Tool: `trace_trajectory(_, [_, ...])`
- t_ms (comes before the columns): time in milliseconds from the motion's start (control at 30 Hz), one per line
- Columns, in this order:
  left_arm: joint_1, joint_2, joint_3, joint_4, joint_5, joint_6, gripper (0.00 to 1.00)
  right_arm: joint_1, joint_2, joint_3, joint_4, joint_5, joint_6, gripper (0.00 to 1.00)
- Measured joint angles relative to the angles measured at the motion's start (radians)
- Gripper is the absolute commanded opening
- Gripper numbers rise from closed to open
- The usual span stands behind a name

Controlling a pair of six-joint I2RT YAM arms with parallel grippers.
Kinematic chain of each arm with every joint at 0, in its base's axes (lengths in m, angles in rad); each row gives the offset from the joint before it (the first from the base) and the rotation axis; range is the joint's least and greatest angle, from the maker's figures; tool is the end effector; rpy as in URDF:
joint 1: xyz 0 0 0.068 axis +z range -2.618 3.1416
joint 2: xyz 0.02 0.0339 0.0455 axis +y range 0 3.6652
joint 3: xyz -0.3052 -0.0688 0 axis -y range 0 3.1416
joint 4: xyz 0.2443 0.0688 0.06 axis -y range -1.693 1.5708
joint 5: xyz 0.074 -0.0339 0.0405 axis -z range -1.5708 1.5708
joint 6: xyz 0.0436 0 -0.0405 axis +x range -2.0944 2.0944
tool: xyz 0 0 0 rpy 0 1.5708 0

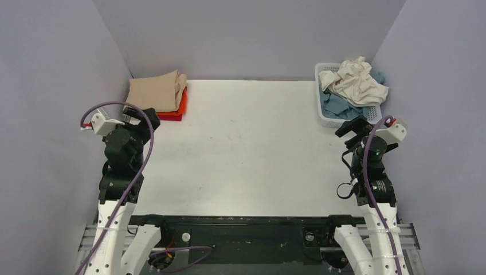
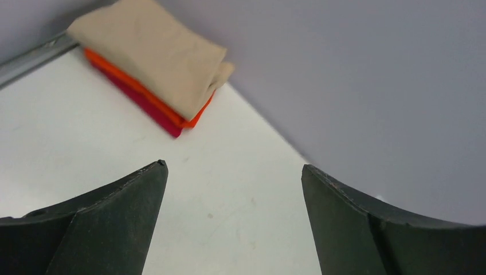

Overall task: Fold and stack the t-shirts
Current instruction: Grab crumpled tshirt from bin with the right arm

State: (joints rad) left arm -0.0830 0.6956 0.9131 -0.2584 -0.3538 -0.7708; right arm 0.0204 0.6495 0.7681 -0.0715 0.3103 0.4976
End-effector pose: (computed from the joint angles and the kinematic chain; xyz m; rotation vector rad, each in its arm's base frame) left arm 0.1269 0.0046 0.4157 -0.7973 1.4126 -0.3753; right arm 0.1281 -0.0107 0.3920 0.5968 1.4072 0.1769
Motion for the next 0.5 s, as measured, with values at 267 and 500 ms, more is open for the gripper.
trace_trajectory(267, [0.001,0.055,-0.046,-0.248,-0.008,-0.038,0.98,0.0,0.166,0.108,-0.148,0.008,-0.045,1.0])
trace_trajectory(500, [0.002,-0.001,-0.094,-0.201,-0.009,-0.03,0.98,-0.043,0.738,0.575,-0.127,0.081,-0.06,0.99])
